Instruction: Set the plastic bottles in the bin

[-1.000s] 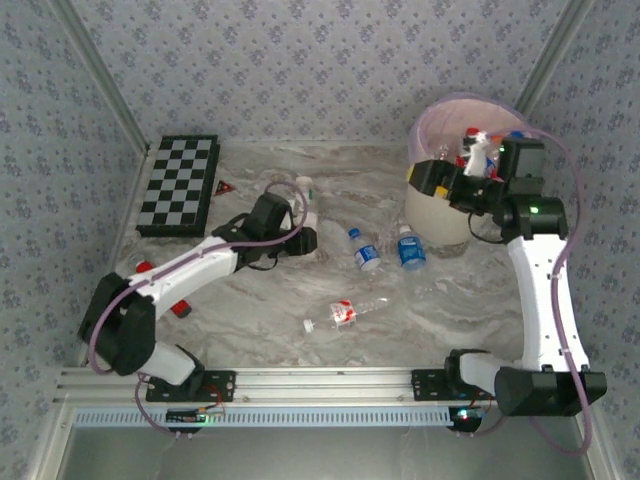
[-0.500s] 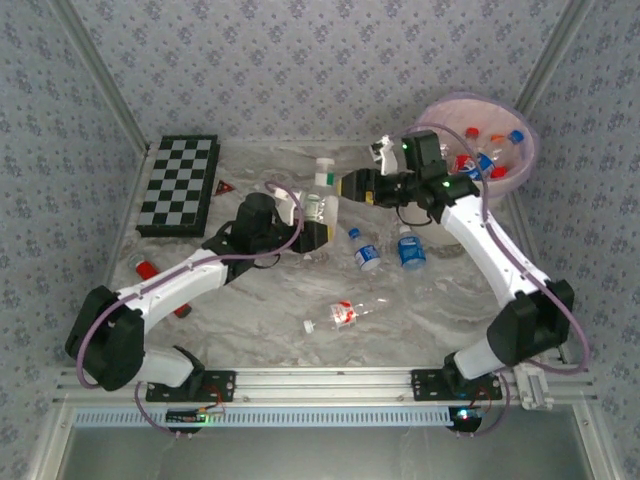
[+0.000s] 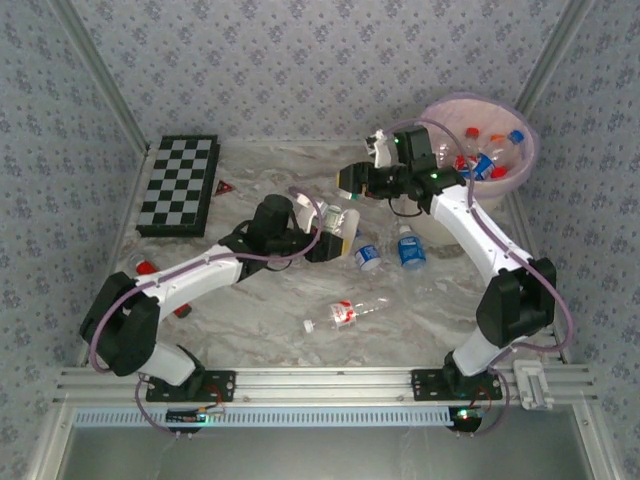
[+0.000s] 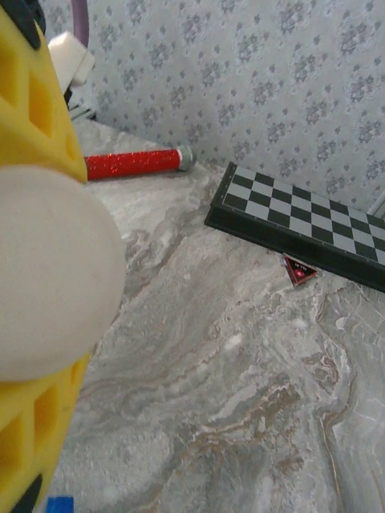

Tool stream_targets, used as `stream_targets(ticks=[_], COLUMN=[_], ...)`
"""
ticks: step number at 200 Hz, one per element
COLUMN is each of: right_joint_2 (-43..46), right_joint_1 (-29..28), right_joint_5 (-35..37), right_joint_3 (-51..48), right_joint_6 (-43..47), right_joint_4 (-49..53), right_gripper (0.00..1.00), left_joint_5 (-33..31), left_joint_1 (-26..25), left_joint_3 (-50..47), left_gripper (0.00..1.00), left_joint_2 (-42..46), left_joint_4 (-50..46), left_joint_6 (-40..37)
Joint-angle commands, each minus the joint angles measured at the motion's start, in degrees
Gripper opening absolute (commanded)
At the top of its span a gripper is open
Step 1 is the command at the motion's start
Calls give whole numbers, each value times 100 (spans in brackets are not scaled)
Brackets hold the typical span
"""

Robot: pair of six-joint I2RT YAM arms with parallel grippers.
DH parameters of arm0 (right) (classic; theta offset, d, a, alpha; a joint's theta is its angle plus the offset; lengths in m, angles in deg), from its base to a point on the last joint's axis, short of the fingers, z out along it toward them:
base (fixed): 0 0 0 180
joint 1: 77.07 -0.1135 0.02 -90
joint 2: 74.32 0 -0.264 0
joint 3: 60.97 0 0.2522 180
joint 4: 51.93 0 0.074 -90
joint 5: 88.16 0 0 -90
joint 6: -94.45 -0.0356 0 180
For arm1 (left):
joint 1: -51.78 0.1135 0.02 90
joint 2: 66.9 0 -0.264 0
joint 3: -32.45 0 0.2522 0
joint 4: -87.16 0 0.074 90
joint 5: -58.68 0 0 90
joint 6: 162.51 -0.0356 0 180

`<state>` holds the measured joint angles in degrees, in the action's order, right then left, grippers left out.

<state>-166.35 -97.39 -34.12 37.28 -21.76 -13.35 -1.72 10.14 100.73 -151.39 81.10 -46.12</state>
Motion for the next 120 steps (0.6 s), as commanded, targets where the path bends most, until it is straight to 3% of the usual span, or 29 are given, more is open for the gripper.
stream_targets(ticks=[1, 24, 56, 87, 108, 120], right_joint_2=[70, 165, 361, 736, 1074, 1257], right_joint_1=[3, 44, 204, 697, 1318, 1656], right_joint_5=[149, 366, 1035, 1922, 2390, 2836], right_joint_3=[241, 415, 1357, 2398, 2725, 2742], right_joint_6=[68, 207, 631, 958, 1005, 1051], right_joint_4=[202, 489, 1294, 1897, 1692, 1449], right_gripper=[42, 32, 22, 12, 0, 0], left_joint_5=[188, 92, -174, -549, -715, -758], left_joint_1=[-26, -27, -28, -27, -17, 5], left_joint_3=[225, 247, 300, 217, 107, 61], left_gripper=[26, 40, 98, 99, 99, 99], left_joint_2=[-72, -47, 155, 499, 667, 712], left_joint_4=[13, -42, -312, -657, -766, -779], left_joint_6=[-201, -229, -290, -445, -503, -503])
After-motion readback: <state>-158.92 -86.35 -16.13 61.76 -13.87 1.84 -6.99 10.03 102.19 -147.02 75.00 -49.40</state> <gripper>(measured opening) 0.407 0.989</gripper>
